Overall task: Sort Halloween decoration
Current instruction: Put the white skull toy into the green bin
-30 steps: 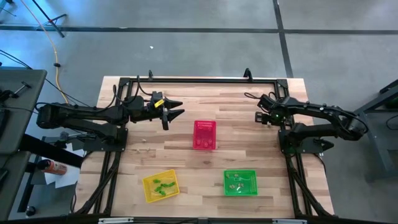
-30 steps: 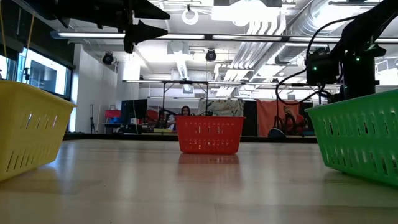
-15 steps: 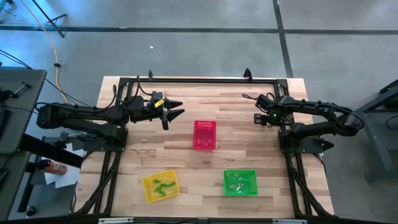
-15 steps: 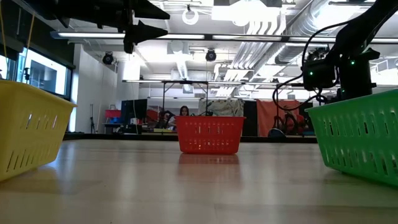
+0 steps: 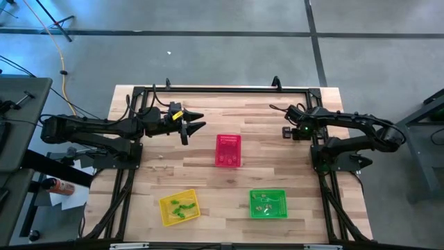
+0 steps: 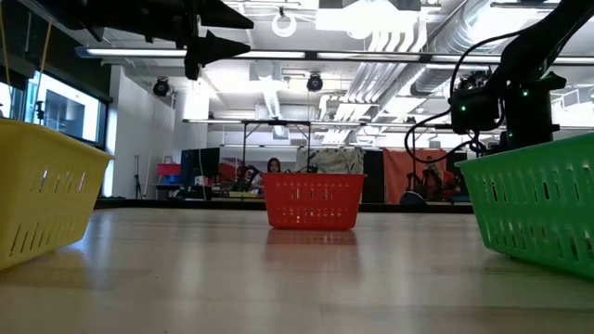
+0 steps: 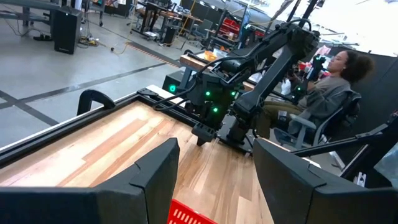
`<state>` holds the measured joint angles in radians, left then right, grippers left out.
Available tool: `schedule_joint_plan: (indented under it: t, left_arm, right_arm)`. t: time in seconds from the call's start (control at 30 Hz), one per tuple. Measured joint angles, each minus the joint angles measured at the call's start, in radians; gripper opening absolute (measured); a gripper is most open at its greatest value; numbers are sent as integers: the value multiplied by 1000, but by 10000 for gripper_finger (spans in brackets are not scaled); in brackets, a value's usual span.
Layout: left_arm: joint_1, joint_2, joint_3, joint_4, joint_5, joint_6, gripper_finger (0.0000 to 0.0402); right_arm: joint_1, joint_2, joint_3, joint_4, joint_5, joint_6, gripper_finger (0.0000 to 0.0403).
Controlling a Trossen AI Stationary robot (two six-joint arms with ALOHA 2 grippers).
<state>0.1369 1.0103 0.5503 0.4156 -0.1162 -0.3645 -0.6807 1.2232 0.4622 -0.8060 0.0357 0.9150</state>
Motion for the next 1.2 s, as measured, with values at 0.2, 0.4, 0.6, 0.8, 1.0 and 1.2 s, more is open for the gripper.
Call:
schedule_joint_plan:
  t: [0.2,0.4,0.6,0.8,1.0,1.2]
  left_arm:
    - [0,0,0,0,0,0,197]
    - [0,0,0,0,0,0,197]
    - [0,0,0,0,0,0,197]
    - [0,0,0,0,0,1,197]
    - [0,0,0,0,0,1,197]
    - [0,0,0,0,0,1,197]
  right_arm:
    - [0,0,-1,3,1,0,38]
    - [0,0,-1,5,4,0,34]
    - [1,-4,24,-2,6,-11,31]
    - [1,-39,63,7,37,-45,31]
    - [3,-109,101,26,23,-84,31]
    - [58,-189,124,230,-85,-152,31]
